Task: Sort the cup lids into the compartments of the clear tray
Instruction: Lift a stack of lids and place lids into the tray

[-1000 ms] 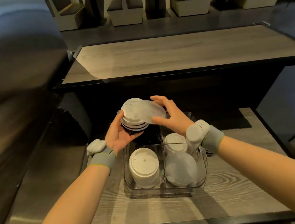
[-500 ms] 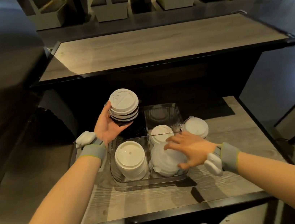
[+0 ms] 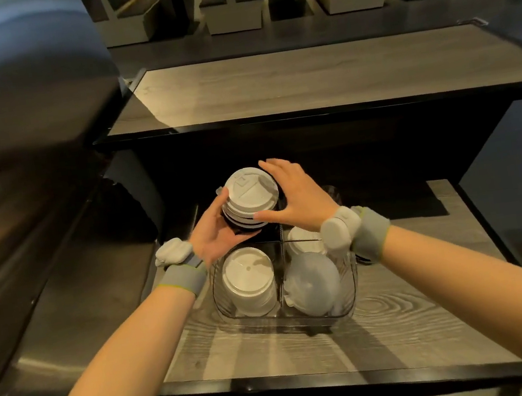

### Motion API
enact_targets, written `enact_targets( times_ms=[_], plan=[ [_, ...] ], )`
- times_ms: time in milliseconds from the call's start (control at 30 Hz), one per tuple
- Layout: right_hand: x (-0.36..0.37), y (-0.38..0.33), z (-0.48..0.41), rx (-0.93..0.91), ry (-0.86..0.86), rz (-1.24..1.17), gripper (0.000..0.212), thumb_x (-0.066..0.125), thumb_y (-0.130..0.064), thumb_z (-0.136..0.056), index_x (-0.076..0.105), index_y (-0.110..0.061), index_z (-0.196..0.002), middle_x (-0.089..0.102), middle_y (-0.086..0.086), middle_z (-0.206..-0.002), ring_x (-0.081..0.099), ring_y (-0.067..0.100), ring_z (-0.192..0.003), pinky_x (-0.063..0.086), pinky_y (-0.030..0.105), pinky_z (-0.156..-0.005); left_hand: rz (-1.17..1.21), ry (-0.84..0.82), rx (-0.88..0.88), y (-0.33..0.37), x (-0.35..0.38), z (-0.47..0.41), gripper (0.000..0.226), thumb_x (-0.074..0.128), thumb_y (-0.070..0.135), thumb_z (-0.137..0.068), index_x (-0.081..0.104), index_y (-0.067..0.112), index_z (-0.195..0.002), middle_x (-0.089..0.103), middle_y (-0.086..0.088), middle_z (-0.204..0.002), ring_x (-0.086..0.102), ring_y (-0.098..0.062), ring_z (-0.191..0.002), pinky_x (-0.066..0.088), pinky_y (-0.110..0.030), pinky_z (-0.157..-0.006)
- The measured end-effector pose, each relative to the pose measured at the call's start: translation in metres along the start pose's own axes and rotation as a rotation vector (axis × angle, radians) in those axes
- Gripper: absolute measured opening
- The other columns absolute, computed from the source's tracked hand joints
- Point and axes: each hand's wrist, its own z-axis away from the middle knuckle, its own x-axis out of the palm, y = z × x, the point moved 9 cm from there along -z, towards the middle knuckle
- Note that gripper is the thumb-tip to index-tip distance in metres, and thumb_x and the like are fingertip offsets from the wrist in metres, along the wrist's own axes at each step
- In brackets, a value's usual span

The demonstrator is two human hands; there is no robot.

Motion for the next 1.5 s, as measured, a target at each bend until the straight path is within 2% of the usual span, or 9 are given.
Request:
enact_targets(
  times_ms=[233, 400, 500, 767, 967, 1067, 1167, 1333, 1500],
  plan=[
    [0.003, 0.001, -0.015, 0.074, 0.022, -0.145, 0.076, 0.069, -0.041, -0.078, 0.033, -0.016, -0.14, 0.044, 0.005, -0.138, 0.034, 0.023, -0.129, 0.031, 0.039, -0.108, 0.034, -0.046, -0.007, 0.006, -0.004, -0.007, 0.056, 0.05, 0.051, -0.086, 0.052, 0.014, -0.127, 0.059, -0.017, -0.124, 0.052, -0.035, -0.119, 0.047, -0.049, -0.087],
    [-0.011, 0.035, -0.006, 0.274, 0.113, -0.43, 0.067, 0.064, -0.034, -0.082, 0.03, -0.028, -0.139, 0.042, 0.006, -0.136, 0.034, 0.025, -0.127, 0.031, 0.045, -0.108, 0.063, -0.052, 0.022, 0.012, -0.011, -0.018, 0.038, 0.048, 0.043, -0.091, 0.062, 0.013, -0.11, 0.07, -0.013, -0.108, 0.062, -0.03, -0.104, 0.051, -0.046, -0.081],
    [-0.017, 0.062, 0.002, 0.345, 0.022, -0.185, 0.068, 0.065, -0.038, -0.078, 0.032, -0.025, -0.137, 0.048, 0.008, -0.13, 0.04, 0.027, -0.12, 0.033, 0.044, -0.104, 0.042, -0.059, 0.036, 0.021, -0.014, -0.023, 0.032, 0.046, 0.038, -0.094, 0.062, 0.014, -0.107, 0.075, -0.009, -0.098, 0.063, -0.027, -0.101, 0.05, -0.045, -0.081],
    [0.044, 0.102, 0.019, 0.41, -0.439, 0.372, 0.07, 0.064, -0.048, -0.073, 0.033, -0.018, -0.129, 0.048, 0.013, -0.123, 0.053, 0.034, -0.106, 0.046, 0.039, -0.087, 0.024, -0.035, 0.061, 0.039, -0.021, -0.029, 0.032, 0.045, 0.038, -0.094, 0.061, 0.015, -0.108, 0.067, -0.009, -0.108, 0.062, -0.027, -0.101, 0.051, -0.045, -0.082],
    [0.073, 0.13, 0.007, 0.437, -0.65, 0.601, 0.064, 0.056, -0.03, -0.088, 0.023, -0.018, -0.141, 0.041, 0.016, -0.134, 0.052, 0.041, -0.114, 0.048, 0.042, -0.087, -0.016, -0.043, 0.037, 0.039, -0.02, -0.033, 0.032, 0.044, 0.038, -0.095, 0.062, 0.015, -0.106, 0.073, -0.007, -0.099, 0.064, -0.026, -0.098, 0.051, -0.044, -0.081],
    [0.088, 0.133, 0.01, 0.41, -0.723, 0.591, 0.048, 0.05, -0.019, -0.093, 0.032, -0.017, -0.137, 0.05, 0.016, -0.131, 0.053, 0.036, -0.115, 0.048, 0.041, -0.091, -0.022, -0.032, 0.03, 0.038, -0.022, -0.034, 0.031, 0.043, 0.037, -0.095, 0.062, 0.015, -0.107, 0.067, -0.009, -0.107, 0.061, -0.028, -0.102, 0.049, -0.045, -0.082],
    [0.07, 0.119, -0.002, 0.401, -0.577, 0.618, 0.037, 0.051, -0.027, -0.091, 0.049, -0.013, -0.125, 0.06, 0.013, -0.119, 0.058, 0.033, -0.108, 0.048, 0.038, -0.084, -0.025, -0.028, 0.02, 0.035, -0.025, -0.034, 0.031, 0.043, 0.037, -0.095, 0.061, 0.015, -0.108, 0.064, -0.011, -0.111, 0.059, -0.029, -0.105, 0.048, -0.046, -0.083],
    [0.006, 0.04, -0.05, 0.254, 0.094, 0.276, 0.039, 0.048, -0.046, -0.089, 0.058, -0.011, -0.104, 0.066, 0.014, -0.101, 0.061, 0.033, -0.092, 0.043, 0.035, -0.068, -0.01, -0.019, 0.009, 0.036, -0.033, -0.034, 0.032, 0.045, 0.038, -0.095, 0.063, 0.013, -0.104, 0.073, -0.011, -0.098, 0.062, -0.029, -0.101, 0.049, -0.046, -0.083],
    [0.039, -0.011, -0.066, 0.02, -0.099, 0.157, 0.081, 0.06, -0.058, -0.077, 0.031, -0.019, -0.141, 0.039, 0.005, -0.14, 0.036, 0.023, -0.126, 0.035, 0.038, -0.101, -0.073, -0.004, 0.033, 0.044, -0.035, -0.027, 0.034, 0.046, 0.038, -0.094, 0.062, 0.011, -0.109, 0.07, -0.011, -0.101, 0.063, -0.028, -0.099, 0.051, -0.044, -0.079]
  ],
)
